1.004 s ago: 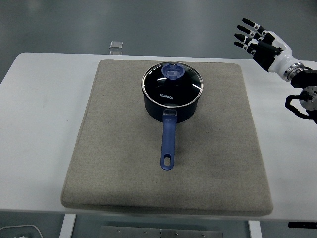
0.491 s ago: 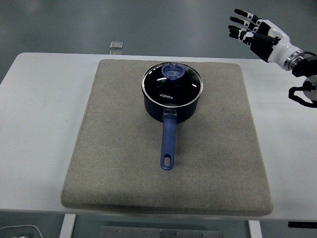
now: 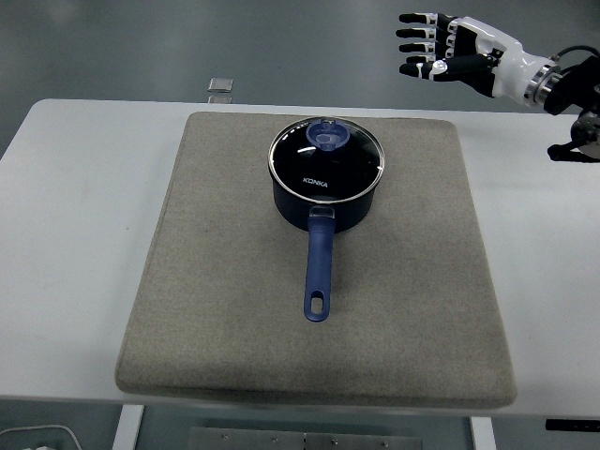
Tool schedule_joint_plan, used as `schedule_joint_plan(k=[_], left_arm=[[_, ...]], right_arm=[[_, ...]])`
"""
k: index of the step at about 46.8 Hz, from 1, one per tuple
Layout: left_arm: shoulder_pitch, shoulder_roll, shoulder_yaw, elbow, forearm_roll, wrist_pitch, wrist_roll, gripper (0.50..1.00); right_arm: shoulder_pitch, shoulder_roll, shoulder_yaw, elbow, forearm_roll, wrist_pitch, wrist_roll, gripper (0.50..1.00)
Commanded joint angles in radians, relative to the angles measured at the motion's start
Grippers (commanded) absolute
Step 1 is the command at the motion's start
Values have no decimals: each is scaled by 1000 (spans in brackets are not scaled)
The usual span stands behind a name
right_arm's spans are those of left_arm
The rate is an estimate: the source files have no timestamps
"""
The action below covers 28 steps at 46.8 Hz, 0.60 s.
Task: Lift the pot lid and place it to the right of the pot.
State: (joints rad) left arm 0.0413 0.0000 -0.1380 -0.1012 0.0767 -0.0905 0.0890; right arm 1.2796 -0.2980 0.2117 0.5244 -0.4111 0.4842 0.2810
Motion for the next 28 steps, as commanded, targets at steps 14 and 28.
schedule_joint_plan(k=[14,28], left_arm=[[0,0,0,0,0,0,0,1000],[0,0,0,0,0,0,0,1000]], right_arm=[[79,-10,-9,138,-372,4,0,897],[171,7,-136,178,-508,10,-2,897]])
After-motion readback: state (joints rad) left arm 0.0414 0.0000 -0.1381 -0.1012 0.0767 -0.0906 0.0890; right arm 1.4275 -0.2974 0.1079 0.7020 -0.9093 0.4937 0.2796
